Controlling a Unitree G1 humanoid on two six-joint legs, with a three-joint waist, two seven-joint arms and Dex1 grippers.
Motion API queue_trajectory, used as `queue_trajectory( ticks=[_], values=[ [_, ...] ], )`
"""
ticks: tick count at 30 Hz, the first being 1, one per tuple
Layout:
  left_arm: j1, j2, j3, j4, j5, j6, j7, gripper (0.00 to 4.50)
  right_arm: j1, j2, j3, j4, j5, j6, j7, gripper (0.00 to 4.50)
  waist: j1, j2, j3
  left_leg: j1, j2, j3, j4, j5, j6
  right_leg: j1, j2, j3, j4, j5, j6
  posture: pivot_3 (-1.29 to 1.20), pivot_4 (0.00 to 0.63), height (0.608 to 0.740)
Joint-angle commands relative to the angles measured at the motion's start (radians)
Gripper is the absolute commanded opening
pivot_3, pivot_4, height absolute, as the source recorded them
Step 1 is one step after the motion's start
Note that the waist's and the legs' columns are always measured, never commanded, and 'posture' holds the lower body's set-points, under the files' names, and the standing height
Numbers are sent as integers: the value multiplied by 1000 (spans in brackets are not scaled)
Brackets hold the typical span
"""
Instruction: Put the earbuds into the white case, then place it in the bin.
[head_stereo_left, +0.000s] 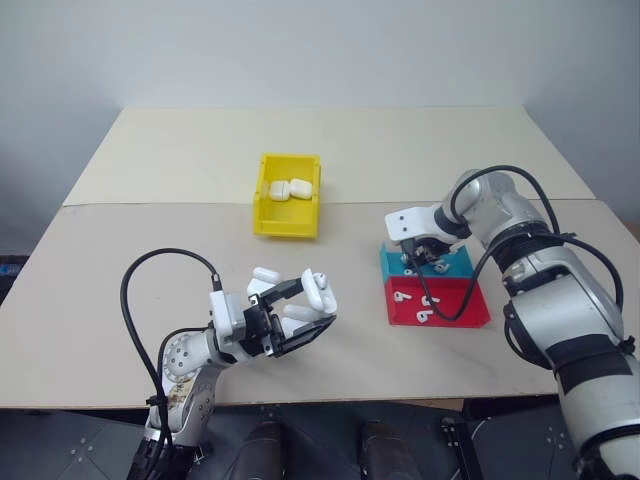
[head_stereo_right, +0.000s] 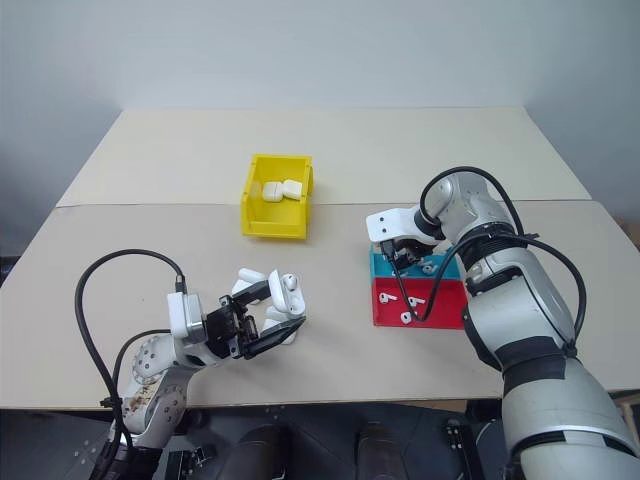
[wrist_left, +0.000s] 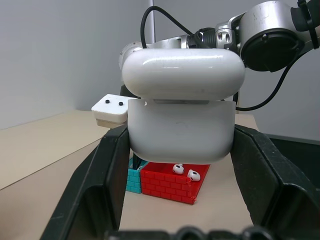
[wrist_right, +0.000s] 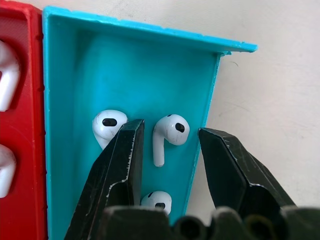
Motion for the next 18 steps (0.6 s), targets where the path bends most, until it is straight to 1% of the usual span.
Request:
queue_trajectory(
  ticks=[1, 9, 10, 11, 18],
  values=[
    [-4, 0, -3, -38, -1, -27, 1, 2757, -5, 1, -18, 0, 4, 7, -14, 2191, 0, 0, 0, 0, 0, 0, 0, 0, 0, 0, 0, 0, 0, 0, 0, 0, 150, 740],
    [-4, -1, -5, -36, 0, -28, 3, 2757, 5, -5, -13, -5, 4, -16, -6, 2191, -1, 0, 0, 0, 0, 0, 0, 0, 0, 0, 0, 0, 0, 0, 0, 0, 150, 740],
    [-5, -1, -5, -36, 0, -28, 3, 2757, 7, -5, -15, -5, 4, -13, -16, 1814, -1, 0, 0, 0, 0, 0, 0, 0, 0, 0, 0, 0, 0, 0, 0, 0, 150, 740],
    [-5, -1, -5, -35, 1, -28, 3, 2757, 7, -2, -17, -3, 5, -5, -22, 1601, -1, 0, 0, 0, 0, 0, 0, 0, 0, 0, 0, 0, 0, 0, 0, 0, 150, 740],
    [-11, -5, -8, -31, 2, -30, 4, 2757, 9, 0, -17, -5, 6, -1, -22, 1601, -1, 0, 0, 1, 0, 0, 0, 0, 0, 0, 0, 0, 1, 0, 0, 0, 150, 740]
  ],
)
